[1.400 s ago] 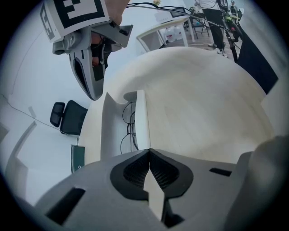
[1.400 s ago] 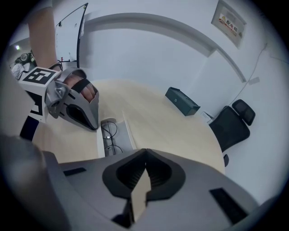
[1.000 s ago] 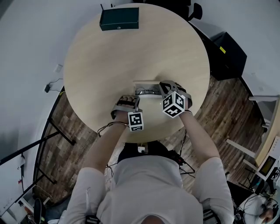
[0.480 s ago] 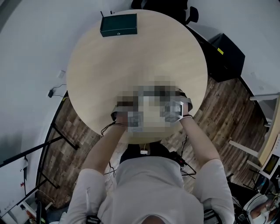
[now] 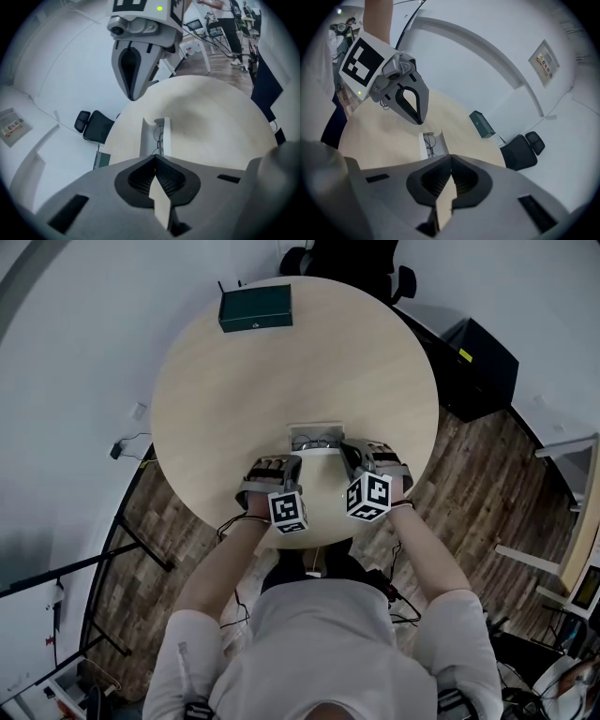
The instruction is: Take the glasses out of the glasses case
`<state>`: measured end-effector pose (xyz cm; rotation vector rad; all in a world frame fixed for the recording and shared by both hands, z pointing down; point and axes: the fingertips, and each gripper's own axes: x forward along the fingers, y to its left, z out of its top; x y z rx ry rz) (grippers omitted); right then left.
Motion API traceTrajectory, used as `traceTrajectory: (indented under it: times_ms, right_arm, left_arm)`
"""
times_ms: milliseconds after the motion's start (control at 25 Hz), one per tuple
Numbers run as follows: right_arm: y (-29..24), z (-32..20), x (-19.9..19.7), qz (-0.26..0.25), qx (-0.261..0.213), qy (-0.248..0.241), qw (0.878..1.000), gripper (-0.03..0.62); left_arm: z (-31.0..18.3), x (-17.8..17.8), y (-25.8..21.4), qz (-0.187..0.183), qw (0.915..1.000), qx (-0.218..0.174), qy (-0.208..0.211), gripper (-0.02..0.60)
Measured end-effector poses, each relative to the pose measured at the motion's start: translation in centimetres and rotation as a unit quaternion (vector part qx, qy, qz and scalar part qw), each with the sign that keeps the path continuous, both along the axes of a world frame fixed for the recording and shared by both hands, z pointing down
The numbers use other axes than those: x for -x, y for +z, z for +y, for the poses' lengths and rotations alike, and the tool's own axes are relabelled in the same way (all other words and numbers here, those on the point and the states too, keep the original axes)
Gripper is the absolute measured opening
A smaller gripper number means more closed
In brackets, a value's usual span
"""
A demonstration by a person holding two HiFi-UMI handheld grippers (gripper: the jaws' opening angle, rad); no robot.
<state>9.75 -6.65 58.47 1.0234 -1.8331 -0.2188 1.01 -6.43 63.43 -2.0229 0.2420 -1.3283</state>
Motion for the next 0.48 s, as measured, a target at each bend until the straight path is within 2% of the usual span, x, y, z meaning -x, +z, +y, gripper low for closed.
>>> traceTrajectory:
  times_ms: [120, 280, 360, 480]
  right_arm:
    - [-1.1, 1.0, 0.3, -0.022, -0.009, 0.02, 1.0, 0.012]
    - [-2.9, 2.0, 0.2, -0.044, -0.028, 0.042, 0.998, 0.012]
    - [-4.1, 2.4, 0.0, -0.07, -0.039, 0.064, 0.995, 0.012]
    - [-6.4, 3.0, -0.1, -0.123, -0.059, 0.096, 0.986, 0.012]
  left_arm:
    - [0.3, 0.4, -2.1, 0.051, 0.9977, 0.022, -0.039, 0.009]
    - [0.9, 0.4, -6.0, 0.131, 0.9877, 0.039, -0.075, 0.009]
    - [1.1, 0.6, -7.6, 0.167, 0.9805, 0.046, -0.093, 0.009]
    - [1.3, 1.2, -9.9, 0.223, 0.9639, 0.071, -0.127, 0.009]
